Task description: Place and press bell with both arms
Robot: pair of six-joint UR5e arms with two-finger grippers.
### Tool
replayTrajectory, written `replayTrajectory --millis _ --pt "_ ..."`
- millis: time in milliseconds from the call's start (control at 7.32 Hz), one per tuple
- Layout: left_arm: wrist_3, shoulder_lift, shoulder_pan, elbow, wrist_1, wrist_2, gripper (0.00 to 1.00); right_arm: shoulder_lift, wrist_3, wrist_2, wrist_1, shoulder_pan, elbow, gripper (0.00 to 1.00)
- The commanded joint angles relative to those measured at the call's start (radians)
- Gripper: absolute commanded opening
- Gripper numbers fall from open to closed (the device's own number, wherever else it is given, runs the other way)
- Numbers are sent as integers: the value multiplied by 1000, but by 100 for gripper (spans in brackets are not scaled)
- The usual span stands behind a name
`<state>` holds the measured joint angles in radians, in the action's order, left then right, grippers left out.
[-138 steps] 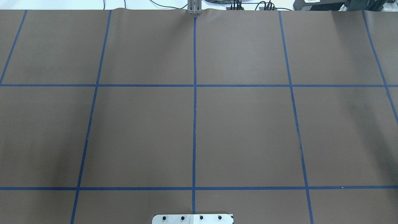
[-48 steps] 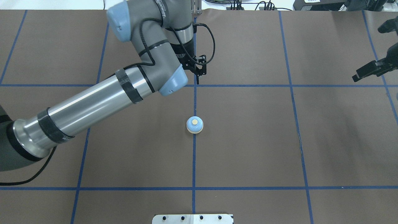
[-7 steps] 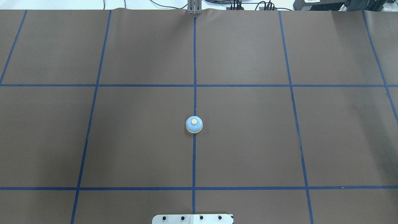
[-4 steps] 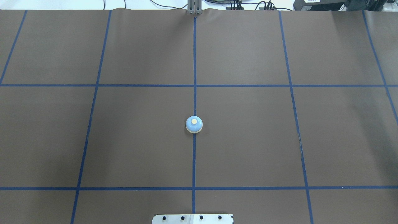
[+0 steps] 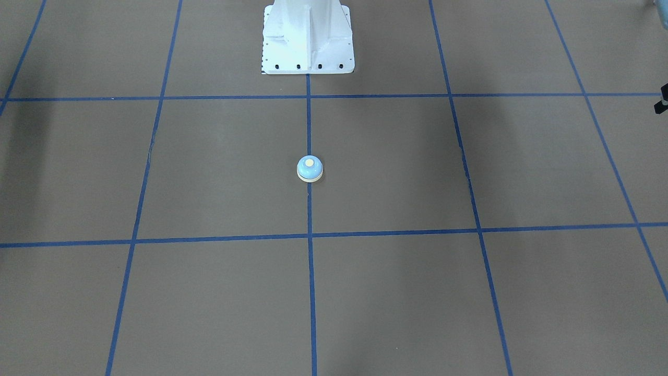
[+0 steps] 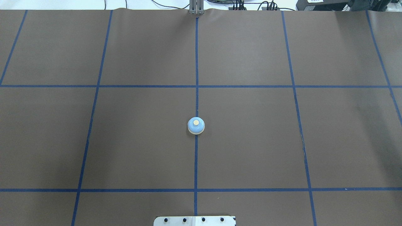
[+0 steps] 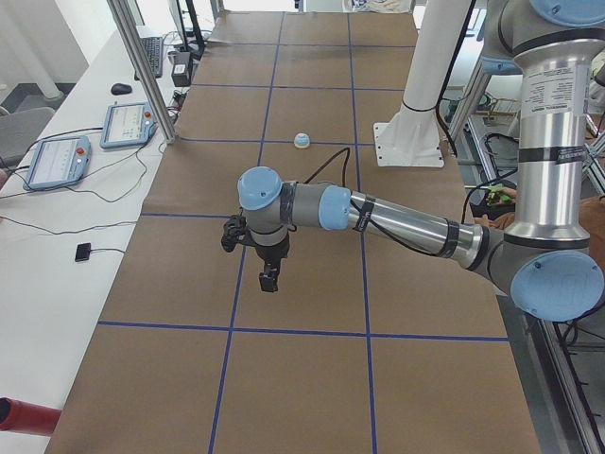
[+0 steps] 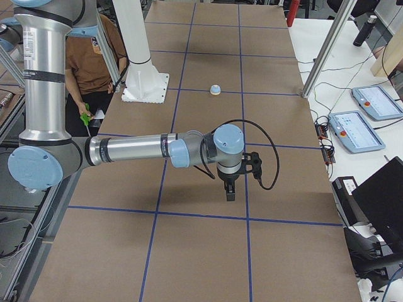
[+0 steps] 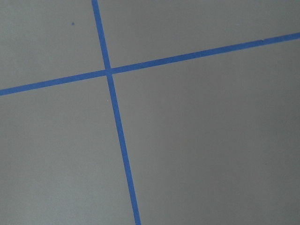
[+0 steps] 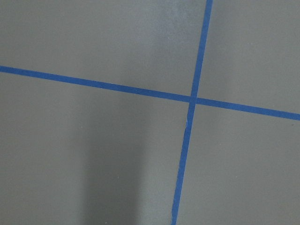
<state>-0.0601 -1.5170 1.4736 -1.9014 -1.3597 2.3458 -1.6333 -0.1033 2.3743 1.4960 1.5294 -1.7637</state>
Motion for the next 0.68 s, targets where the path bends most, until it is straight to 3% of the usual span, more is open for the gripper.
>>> replayTrajectory --millis 0,547 --pt "6 -9 -4 -7 -4 -2 100 22 -32 10 9 0 3 100" --pt "-18 4 47 88 -119 0 100 118 -36 -15 56 -25 39 100"
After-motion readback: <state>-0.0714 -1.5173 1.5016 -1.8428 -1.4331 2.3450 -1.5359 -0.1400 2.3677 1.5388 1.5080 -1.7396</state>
